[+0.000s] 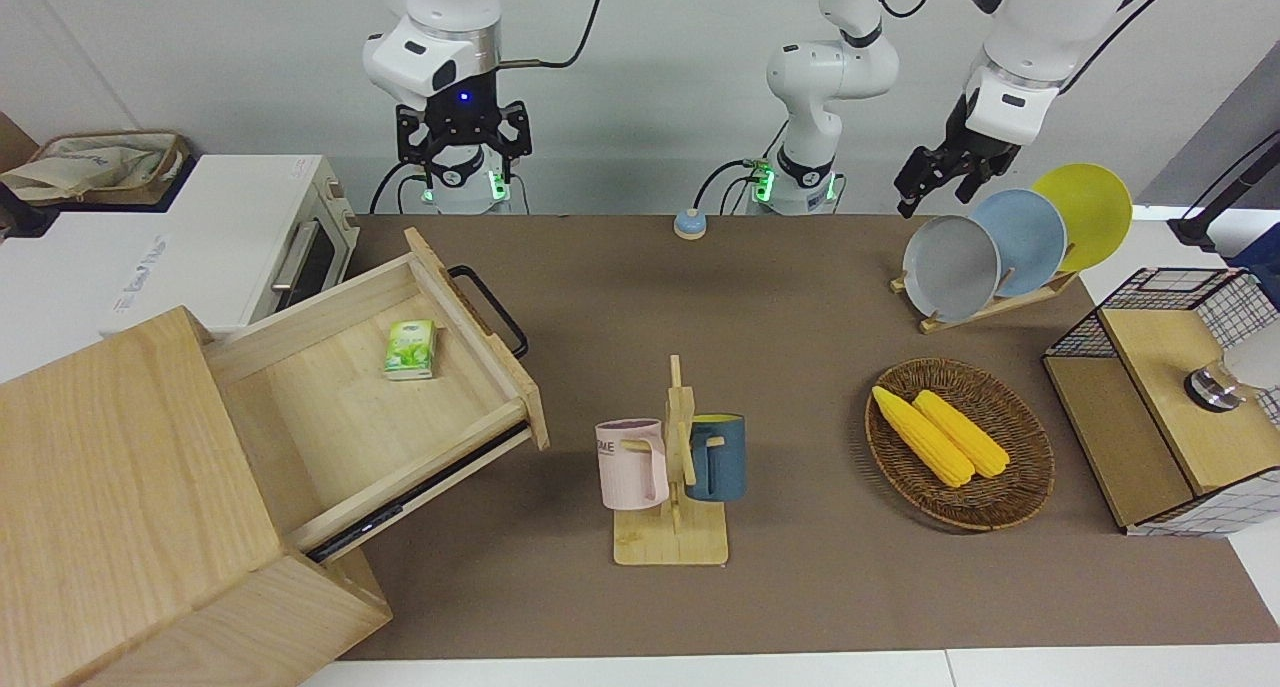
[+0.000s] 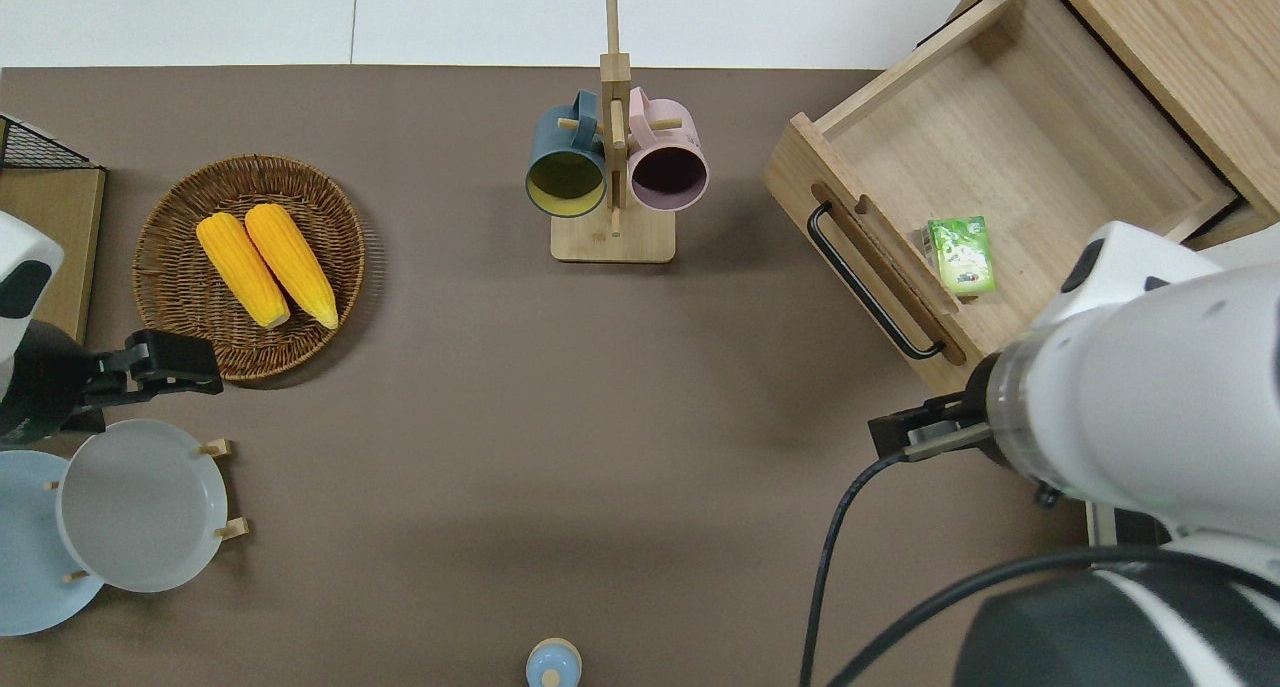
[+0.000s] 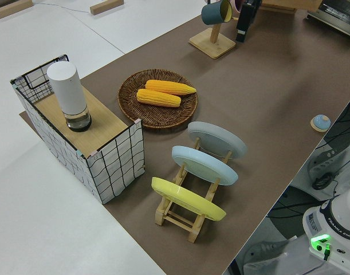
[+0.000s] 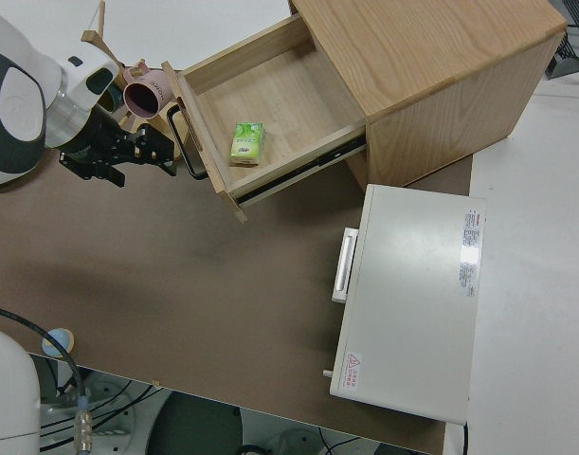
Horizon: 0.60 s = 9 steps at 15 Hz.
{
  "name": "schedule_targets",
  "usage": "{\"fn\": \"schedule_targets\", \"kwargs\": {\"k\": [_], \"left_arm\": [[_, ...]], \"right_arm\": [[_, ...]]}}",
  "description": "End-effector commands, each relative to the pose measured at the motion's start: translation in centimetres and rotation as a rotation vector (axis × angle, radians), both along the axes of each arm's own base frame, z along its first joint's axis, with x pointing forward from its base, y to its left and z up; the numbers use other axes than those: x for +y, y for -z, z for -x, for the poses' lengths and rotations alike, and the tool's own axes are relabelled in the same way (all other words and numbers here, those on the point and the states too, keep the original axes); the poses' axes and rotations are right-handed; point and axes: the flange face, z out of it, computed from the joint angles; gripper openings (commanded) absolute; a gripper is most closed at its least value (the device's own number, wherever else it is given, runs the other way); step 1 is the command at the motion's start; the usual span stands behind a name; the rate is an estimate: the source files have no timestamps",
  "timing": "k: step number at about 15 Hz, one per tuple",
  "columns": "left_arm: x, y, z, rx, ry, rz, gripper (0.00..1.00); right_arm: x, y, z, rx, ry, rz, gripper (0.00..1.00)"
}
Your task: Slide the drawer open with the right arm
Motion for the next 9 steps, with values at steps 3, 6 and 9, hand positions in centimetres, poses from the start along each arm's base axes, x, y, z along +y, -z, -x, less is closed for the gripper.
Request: {"fn": "schedule_targets", "kwargs": {"k": [3, 6, 9], "left_arm": [[0.2, -0.5, 0.4, 0.003, 0.006, 0.001, 0.99], [0.2, -0.5, 0.4, 0.003, 0.006, 0.001, 0.99], [0.2, -0.5, 0.4, 0.005, 0.006, 0.001, 0.99]], "right_arm": [[-7.0, -0.7, -1.2, 0.018, 0.066, -0.187, 0.985], [-8.5, -0.9, -1.4, 0.013, 0.102, -0.195, 0.985], [-9.1, -0.9, -1.5, 0.007, 0.112, -0.184, 0.985]]}}
